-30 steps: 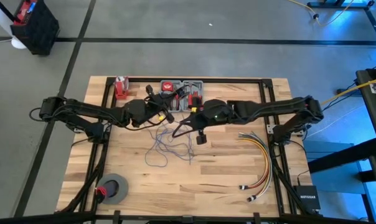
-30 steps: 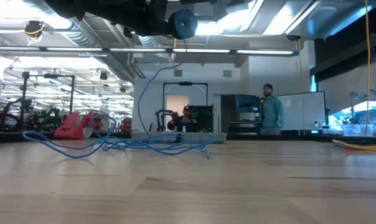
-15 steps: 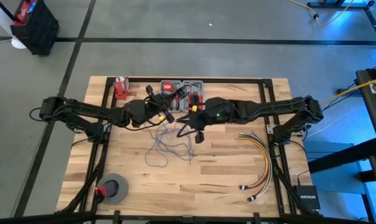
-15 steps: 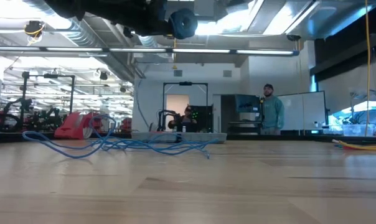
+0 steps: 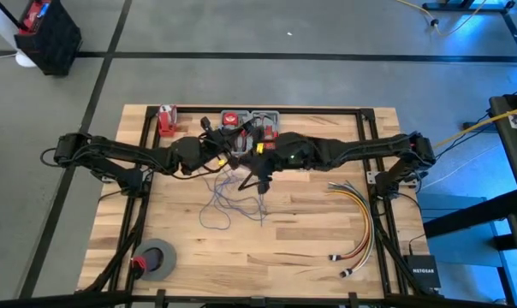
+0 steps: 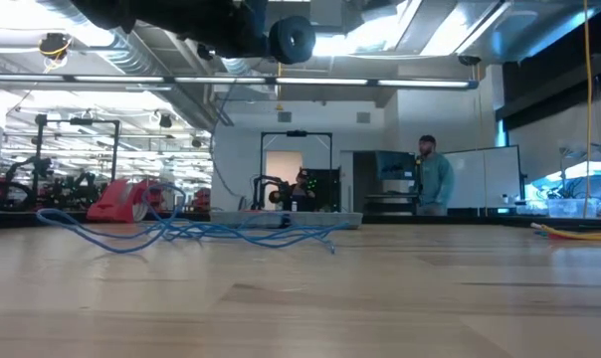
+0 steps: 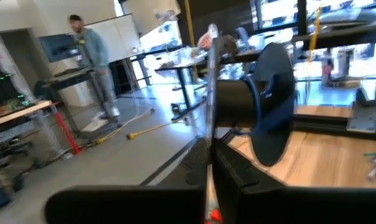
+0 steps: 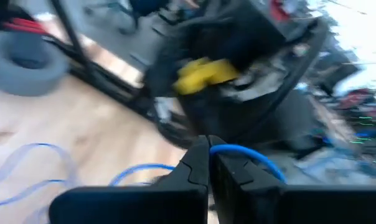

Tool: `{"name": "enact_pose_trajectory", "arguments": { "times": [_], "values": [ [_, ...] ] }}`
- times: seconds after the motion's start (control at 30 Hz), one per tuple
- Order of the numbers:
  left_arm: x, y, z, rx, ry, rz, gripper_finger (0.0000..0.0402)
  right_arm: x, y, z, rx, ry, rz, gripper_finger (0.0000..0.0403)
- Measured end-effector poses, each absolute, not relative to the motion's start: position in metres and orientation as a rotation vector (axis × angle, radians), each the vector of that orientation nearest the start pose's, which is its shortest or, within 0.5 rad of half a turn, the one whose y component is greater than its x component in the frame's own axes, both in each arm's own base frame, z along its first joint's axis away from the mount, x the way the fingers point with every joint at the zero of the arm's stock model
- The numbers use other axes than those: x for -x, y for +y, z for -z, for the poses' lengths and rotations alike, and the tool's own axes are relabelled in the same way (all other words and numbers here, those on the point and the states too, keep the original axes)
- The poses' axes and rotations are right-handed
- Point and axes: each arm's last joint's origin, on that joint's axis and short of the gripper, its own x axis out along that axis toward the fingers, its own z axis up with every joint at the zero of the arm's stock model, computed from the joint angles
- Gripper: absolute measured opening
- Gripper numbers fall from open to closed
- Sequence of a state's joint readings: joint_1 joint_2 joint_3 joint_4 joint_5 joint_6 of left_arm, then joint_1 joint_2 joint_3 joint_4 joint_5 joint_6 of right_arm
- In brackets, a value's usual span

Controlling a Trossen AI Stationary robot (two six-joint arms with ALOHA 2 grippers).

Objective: Coil cords
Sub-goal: Coil the blue wire into the black spool

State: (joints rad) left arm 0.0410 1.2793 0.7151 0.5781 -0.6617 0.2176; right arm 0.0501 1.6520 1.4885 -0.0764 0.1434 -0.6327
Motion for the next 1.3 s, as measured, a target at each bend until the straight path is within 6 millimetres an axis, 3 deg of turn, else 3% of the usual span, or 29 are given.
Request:
{"name": "enact_pose_trajectory", "arguments": {
  "times": [0.17,0.27,0.53,0.7,0.8,0.97,1.17,1.3],
  "values": [
    [-0.273,0.029,-0.275,-0.231,0.094,-0.698,0.0001,-0.379,0.013,-0.396,0.678,0.335,0.059,0.0005],
    [-0.273,0.028,-0.275,-0.232,0.093,-0.693,0.0001,-0.368,0.012,-0.408,0.657,0.464,0.076,0.0005],
    [-0.272,0.019,-0.277,-0.293,0.103,-0.659,0.0001,-0.321,0.003,-0.412,0.579,0.842,0.241,0.0005],
    [-0.270,0.012,-0.282,-0.299,0.079,-0.637,0.0001,-0.294,-0.001,-0.411,0.541,0.888,0.341,0.0005],
    [-0.267,0.007,-0.286,-0.293,0.063,-0.621,0.0001,-0.286,-0.001,-0.394,0.526,0.889,0.347,0.0005],
    [-0.264,0.001,-0.292,-0.259,0.014,-0.532,0.0001,-0.283,-0.004,-0.346,0.521,0.850,0.342,0.0005],
    [-0.264,0.001,-0.295,-0.200,-0.032,-0.489,0.0001,-0.300,-0.009,-0.275,0.474,0.645,0.285,0.0005],
    [-0.264,0.000,-0.296,-0.176,-0.054,-0.432,0.0001,-0.312,-0.010,-0.242,0.479,0.438,0.294,0.0005]
  ]
}}
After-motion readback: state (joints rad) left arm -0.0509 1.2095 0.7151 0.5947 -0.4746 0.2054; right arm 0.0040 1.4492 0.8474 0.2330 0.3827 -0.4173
